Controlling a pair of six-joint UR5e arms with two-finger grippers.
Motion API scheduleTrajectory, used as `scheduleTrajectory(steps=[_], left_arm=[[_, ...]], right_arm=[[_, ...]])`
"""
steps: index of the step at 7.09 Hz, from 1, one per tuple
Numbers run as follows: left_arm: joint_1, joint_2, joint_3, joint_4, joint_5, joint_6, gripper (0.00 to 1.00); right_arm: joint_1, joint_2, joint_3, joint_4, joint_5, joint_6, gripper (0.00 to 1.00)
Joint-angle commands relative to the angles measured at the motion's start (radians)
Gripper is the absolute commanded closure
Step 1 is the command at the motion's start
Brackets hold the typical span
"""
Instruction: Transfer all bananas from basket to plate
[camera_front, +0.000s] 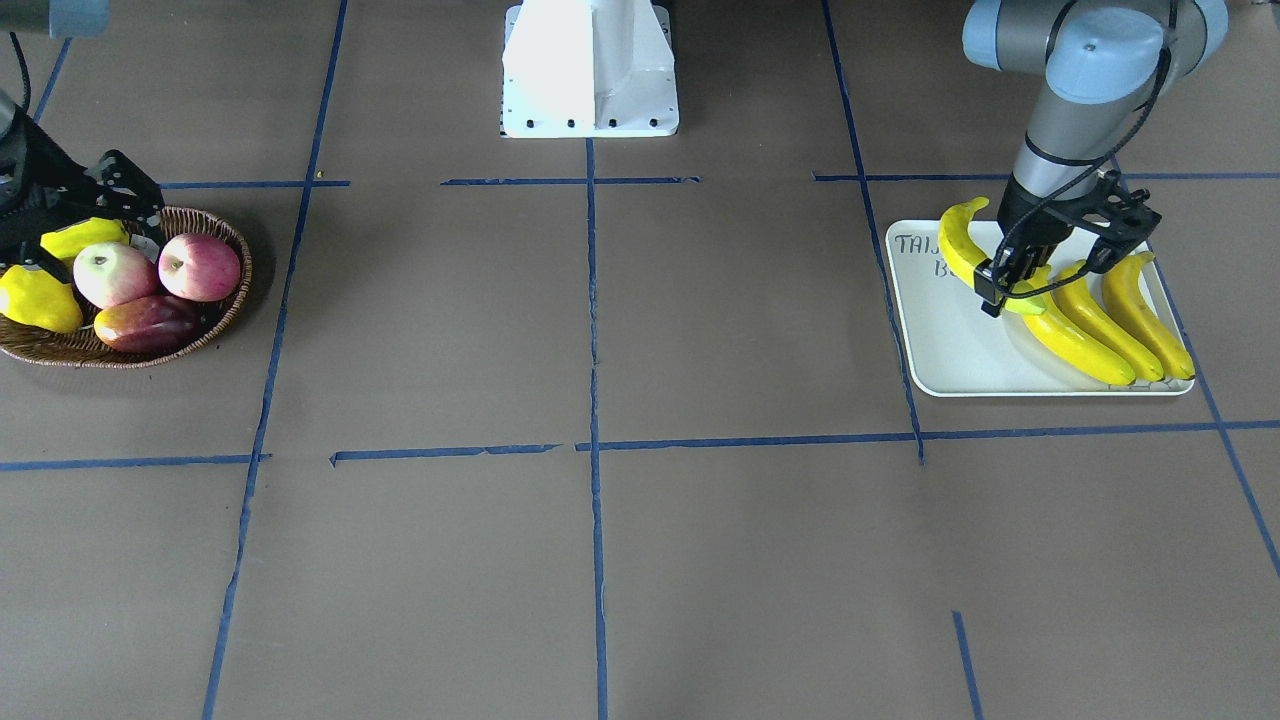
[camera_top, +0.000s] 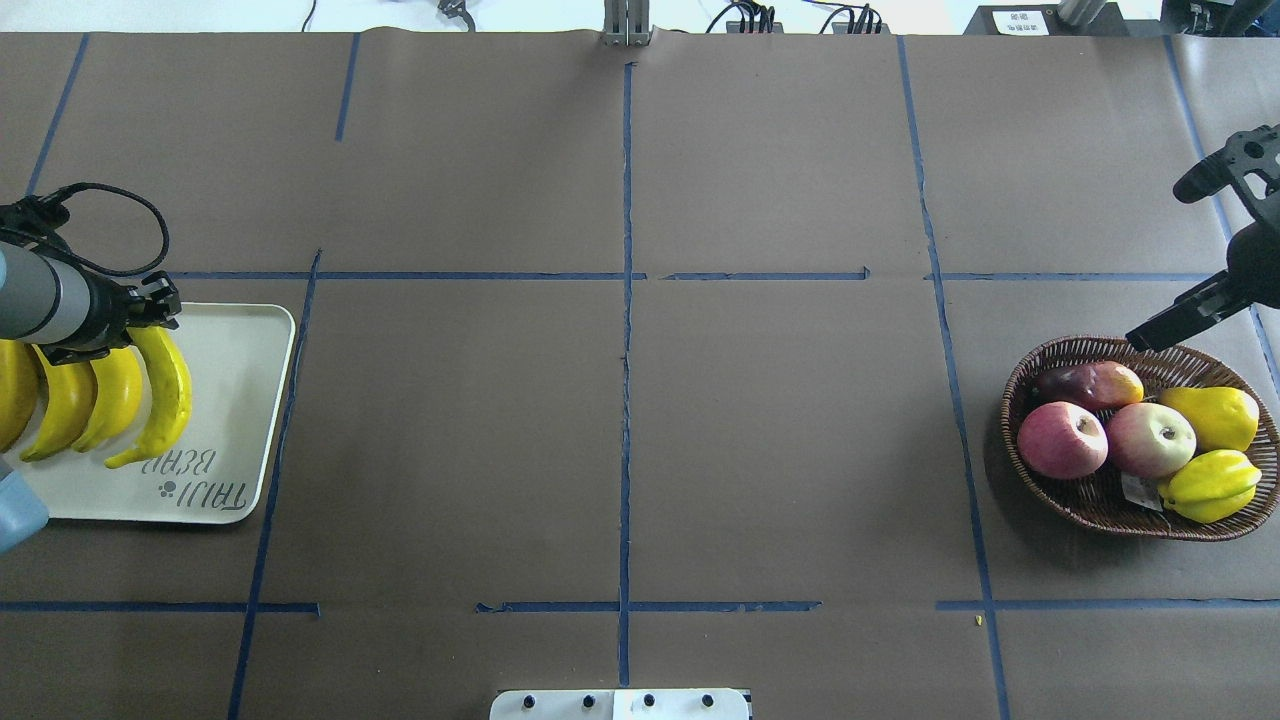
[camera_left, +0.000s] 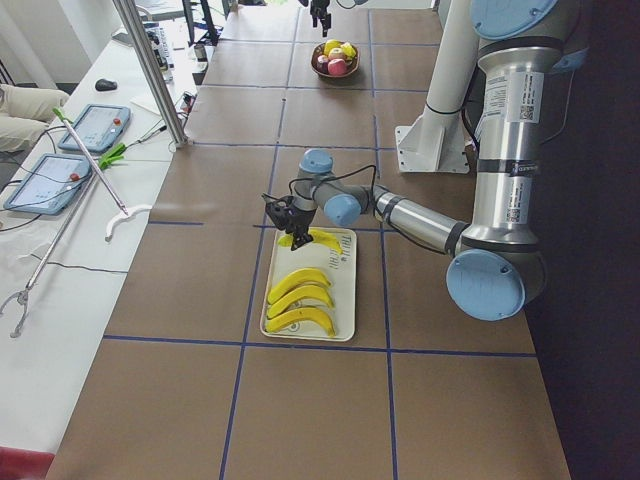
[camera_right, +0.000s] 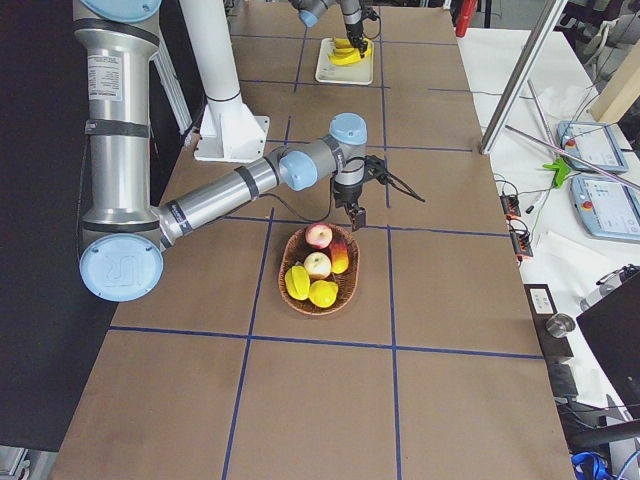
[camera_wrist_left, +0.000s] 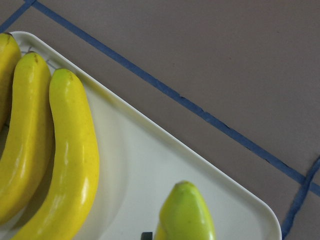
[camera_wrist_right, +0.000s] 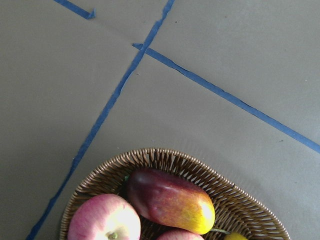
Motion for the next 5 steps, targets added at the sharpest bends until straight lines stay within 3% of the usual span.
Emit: scheduleTrajectory(steps=[1,2,3,4,5], left_arm=[[-0.063,-0.005,0.103,-0.1,-0.016,0.004,0.97],[-0.08,-0.005,0.118,-0.123,-0.016,0.009,0.83],[-0.083,-0.016,0.144,-0.148,-0.016,0.016,0.02],[-0.086,-0.014,0.14,-0.153,-0.028,0.023,0.0],[-0.119,-0.01,0.129,-0.153,-0.109,0.07,0.0]], right_arm=[[0.011,-0.008,-0.011,0.0,0.001,-0.03,0.0],[0.01,-0.007,-0.023,0.005,0.001,-0.03,0.0],[0.01,-0.007,-0.023,0.006,0.001,-0.03,0.0],[0.01,-0.007,-0.023,0.006,0.001,-0.03,0.0],[0.01,-0.007,-0.023,0.006,0.001,-0.028,0.0]])
